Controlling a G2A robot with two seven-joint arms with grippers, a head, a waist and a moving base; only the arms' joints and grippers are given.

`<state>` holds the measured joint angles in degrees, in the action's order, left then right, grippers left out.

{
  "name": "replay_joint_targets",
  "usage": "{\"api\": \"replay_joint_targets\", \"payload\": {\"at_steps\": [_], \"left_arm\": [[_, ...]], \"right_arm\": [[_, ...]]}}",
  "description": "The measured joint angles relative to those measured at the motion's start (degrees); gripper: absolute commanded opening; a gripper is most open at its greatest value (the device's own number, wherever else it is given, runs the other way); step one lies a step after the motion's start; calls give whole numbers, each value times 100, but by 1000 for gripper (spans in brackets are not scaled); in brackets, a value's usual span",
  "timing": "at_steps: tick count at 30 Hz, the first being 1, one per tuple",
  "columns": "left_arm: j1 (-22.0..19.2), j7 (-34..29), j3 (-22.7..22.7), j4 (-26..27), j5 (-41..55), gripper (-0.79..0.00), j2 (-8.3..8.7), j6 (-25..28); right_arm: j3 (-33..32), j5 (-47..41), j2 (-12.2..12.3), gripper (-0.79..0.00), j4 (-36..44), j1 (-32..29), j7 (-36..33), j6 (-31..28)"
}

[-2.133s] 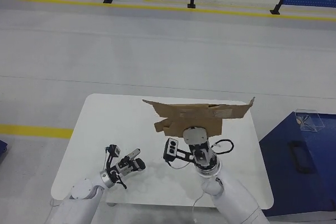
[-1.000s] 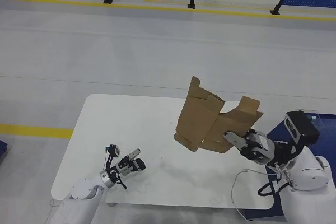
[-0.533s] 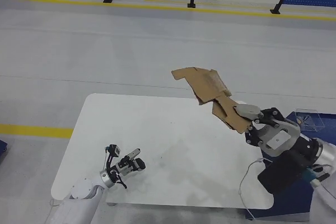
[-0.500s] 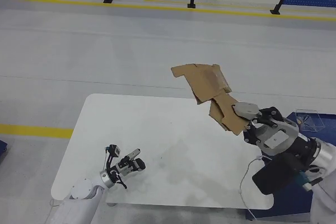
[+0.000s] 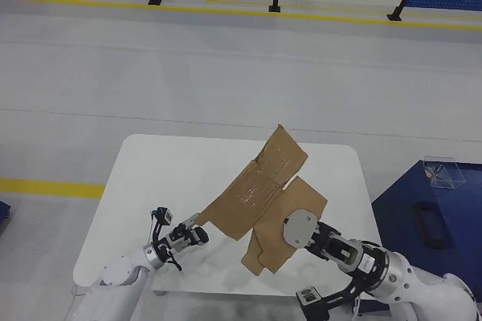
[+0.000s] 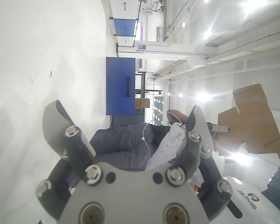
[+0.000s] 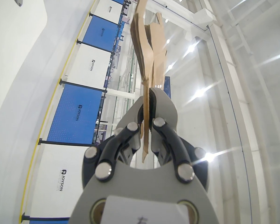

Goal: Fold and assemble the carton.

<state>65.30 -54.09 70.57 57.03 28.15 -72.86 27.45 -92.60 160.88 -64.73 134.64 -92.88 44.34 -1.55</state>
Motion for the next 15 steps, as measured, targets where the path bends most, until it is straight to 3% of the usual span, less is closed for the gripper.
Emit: {"api": "replay_joint_targets", "payload": {"at_steps": [3, 8, 13, 15], "left_arm": [[0, 0, 0, 0, 0, 0, 0, 0], [0, 0, 0, 0, 0, 0, 0, 0], [0, 0, 0, 0, 0, 0, 0, 0], [0, 0, 0, 0, 0, 0, 0, 0]], "right_arm": [[-112, -1233, -9, -785, 0, 173, -64, -786], [-793, -4520, -8, -785, 0, 599, -493, -3138], [-1118, -8422, 39, -785, -516, 769, -1887, -5299], [-874, -9724, 106, -785, -829, 849, -2506, -5634]]}}
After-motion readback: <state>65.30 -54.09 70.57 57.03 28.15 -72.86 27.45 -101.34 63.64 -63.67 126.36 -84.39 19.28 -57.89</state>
